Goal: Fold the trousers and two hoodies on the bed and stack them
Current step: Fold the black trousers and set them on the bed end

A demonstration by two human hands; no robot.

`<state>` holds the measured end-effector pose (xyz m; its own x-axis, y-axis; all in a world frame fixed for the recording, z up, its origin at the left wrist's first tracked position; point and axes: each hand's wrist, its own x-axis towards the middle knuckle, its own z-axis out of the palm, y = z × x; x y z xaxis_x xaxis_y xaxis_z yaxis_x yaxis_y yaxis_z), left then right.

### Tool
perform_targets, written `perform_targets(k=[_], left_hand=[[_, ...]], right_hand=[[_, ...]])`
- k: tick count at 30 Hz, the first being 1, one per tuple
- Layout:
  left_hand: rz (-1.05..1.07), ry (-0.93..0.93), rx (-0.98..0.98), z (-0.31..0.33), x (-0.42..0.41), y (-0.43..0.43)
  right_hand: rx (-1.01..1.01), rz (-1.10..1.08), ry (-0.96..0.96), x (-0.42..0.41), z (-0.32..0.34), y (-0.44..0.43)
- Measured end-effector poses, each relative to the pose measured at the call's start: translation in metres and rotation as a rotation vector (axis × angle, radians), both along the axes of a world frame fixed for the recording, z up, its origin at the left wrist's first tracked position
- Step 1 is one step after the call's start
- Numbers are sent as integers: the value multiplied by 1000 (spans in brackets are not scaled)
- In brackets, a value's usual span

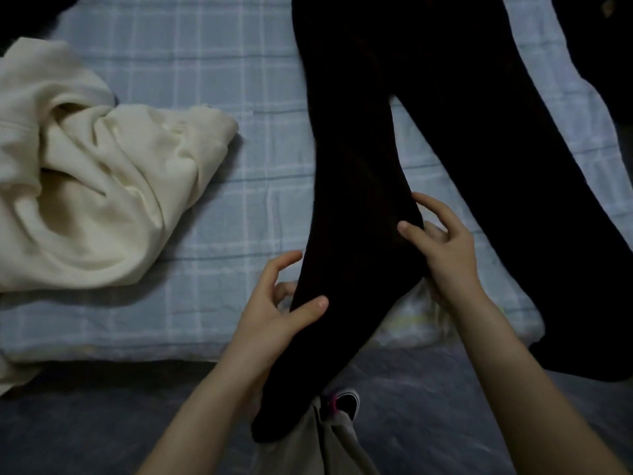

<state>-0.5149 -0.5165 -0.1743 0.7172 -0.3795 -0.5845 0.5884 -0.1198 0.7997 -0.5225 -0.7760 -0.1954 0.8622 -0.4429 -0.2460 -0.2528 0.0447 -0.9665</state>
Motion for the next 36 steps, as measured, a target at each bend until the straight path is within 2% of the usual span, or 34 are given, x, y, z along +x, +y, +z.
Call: perform_targets(k=[2,4,5,12,16,18,21,24,26,28,32,36], left_hand=[[-110,-104,153,1,-3,8],[-219,-270,365,-6,7,4],[-222,-296,394,-12,16,-3],[-22,-444,286,-45,66,-44],[131,-607,218,-43,55,-15],[138,-587,263,-46,38,-1],[69,-406,324,-59,19,10],[-29,-319,206,-67,22,23],[-145,-321,134,-70,19,32],[-205,-352,150,-69,10,39],[-82,-375,244,-70,-4,40],[-174,-393,226,-71,-17,37]], right_hand=[[-2,-5,55,-2,-4,-6],[-150,70,130,-3,-11,-5],[-203,104,151,-3,-13,-4],[-274,254,156,-14,-20,8],[-201,167,55,-29,-17,8],[-173,189,94,-38,-21,23],[-180,186,227,-50,-32,44],[-156,226,207,-57,-33,44],[-106,321,215,-68,-31,42],[-145,378,229,-80,-29,44],[-187,255,230,-94,-32,55],[-149,301,257,-98,-35,60]])
